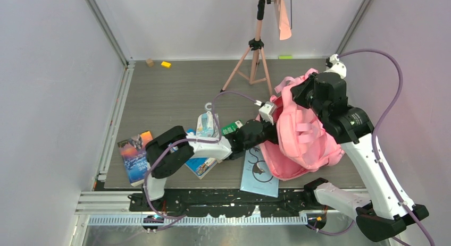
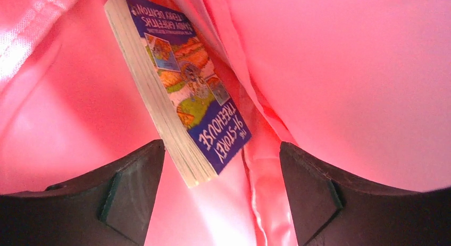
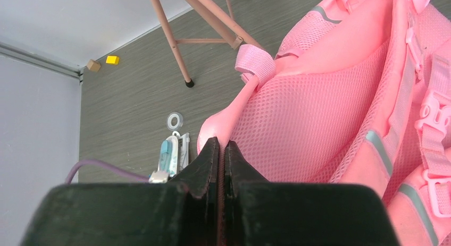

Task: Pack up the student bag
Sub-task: Place the book in the student bag.

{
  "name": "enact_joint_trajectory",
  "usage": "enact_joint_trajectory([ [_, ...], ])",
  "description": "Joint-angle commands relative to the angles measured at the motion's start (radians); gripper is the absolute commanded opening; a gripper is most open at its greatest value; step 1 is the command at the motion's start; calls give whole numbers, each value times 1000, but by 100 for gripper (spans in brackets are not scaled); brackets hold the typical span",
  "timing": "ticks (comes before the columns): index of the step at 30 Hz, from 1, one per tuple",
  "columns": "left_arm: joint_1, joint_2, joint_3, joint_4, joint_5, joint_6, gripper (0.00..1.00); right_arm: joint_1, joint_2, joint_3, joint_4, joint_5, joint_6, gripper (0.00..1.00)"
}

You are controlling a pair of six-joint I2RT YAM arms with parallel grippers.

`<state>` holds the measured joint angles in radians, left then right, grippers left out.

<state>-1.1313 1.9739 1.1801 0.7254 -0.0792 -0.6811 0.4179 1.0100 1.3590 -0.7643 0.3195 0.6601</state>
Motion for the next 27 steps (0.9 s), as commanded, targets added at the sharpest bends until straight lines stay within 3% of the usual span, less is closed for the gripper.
enact_joint_trajectory([
  [1,0,-167,-91,46,1,87,83,5,-56,41,166,35,-3,0],
  [13,0,-561,-315,-405,-73,58,87,5,-62,29,165,78,-31,0],
  [16,11,-639,-343,-580,-108,-6,89,5,-68,18,172,87,-33,0],
  [19,30,-728,-421,-633,-133,-113,90,5,-76,8,179,89,-32,0],
  [24,95,-838,-535,-706,-172,-216,93,5,-80,-12,193,89,-28,0],
  [27,203,-877,-542,-839,-125,-210,95,5,-75,-13,192,85,-31,0],
])
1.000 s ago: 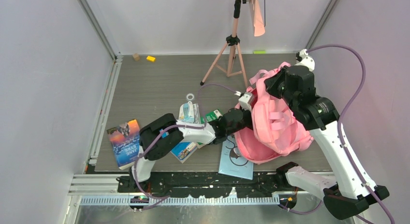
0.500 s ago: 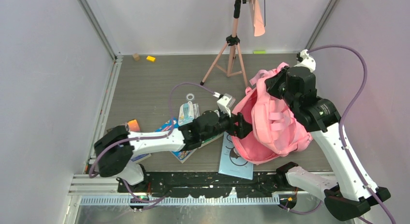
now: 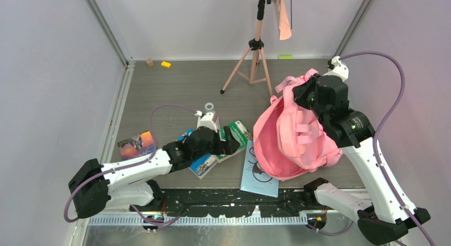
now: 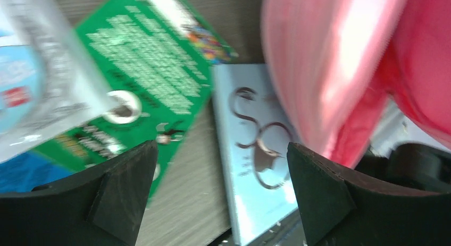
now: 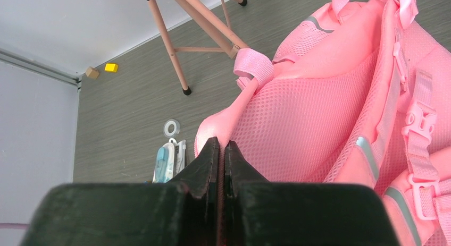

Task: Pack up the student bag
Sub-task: Place the book in the student bag, then pick up the book from the center of the board.

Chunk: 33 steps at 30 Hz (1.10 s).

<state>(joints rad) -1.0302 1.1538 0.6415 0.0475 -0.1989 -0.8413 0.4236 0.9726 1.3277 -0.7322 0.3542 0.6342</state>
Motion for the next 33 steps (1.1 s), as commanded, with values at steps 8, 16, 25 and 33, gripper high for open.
enact_joint_trajectory([
  [8,440,-288,-82,-464,-35,43,100,0,-46,10,167,62,-20,1],
  [16,866,-341,-120,-595,19,197,100,-1,-53,-7,182,57,-22,0],
  [25,929,-272,-220,-434,244,71,93,0,-81,-19,198,83,-48,1],
  [33,929,-213,-283,-309,292,2,88,0,-86,-33,213,85,-63,0],
])
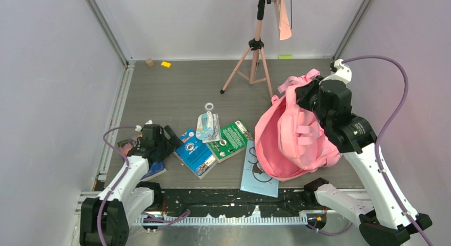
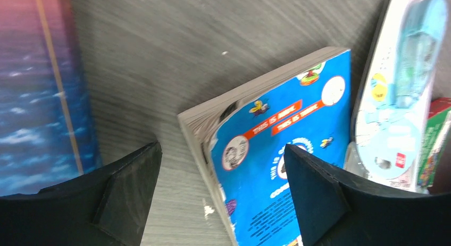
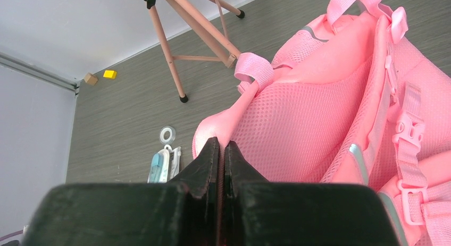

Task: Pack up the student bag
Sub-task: Pick up the book from the center of the board.

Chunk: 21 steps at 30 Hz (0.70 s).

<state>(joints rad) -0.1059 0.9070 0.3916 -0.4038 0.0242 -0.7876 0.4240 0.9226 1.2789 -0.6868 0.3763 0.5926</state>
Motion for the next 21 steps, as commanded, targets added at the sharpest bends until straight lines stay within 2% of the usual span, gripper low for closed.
enact_joint_trajectory([
  [1,5,46,-41,170,85,-63,83,-1,-36,15,168,64,-22,0],
  [8,5,89,-49,223,105,-78,48,-1,-36,-5,167,51,-22,0],
  [14,4,31,-59,210,70,-87,14,-1,-23,-56,136,36,-18,0],
  [18,5,-48,-56,170,38,-75,0,-1,-17,-95,121,35,-16,0],
  [21,6,-113,-56,147,24,-60,0,-1,-13,-133,116,34,-12,1],
])
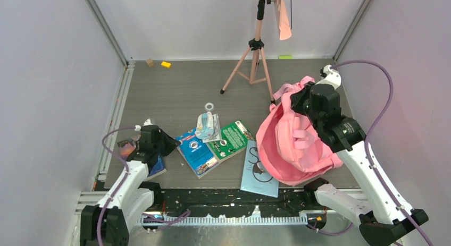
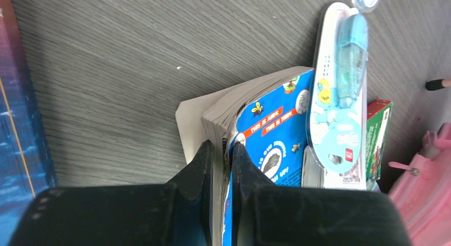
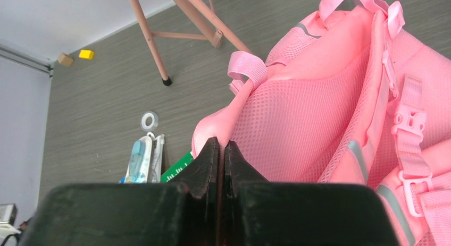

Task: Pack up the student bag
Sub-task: Pick up the book from the center of the board.

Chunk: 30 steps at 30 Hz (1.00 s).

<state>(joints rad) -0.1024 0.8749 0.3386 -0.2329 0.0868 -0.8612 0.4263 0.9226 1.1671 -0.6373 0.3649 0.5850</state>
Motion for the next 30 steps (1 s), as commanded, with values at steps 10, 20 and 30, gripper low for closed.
enact_joint_trajectory([
  [10,3,-281,78,-164,-78,88,0,-3,24,-76,29,26,-13,20],
  [20,2,-445,167,-248,-91,158,0,-3,35,-31,42,-33,-80,82],
  [30,2,-581,278,-271,5,257,0,24,131,-33,186,-479,-137,84],
])
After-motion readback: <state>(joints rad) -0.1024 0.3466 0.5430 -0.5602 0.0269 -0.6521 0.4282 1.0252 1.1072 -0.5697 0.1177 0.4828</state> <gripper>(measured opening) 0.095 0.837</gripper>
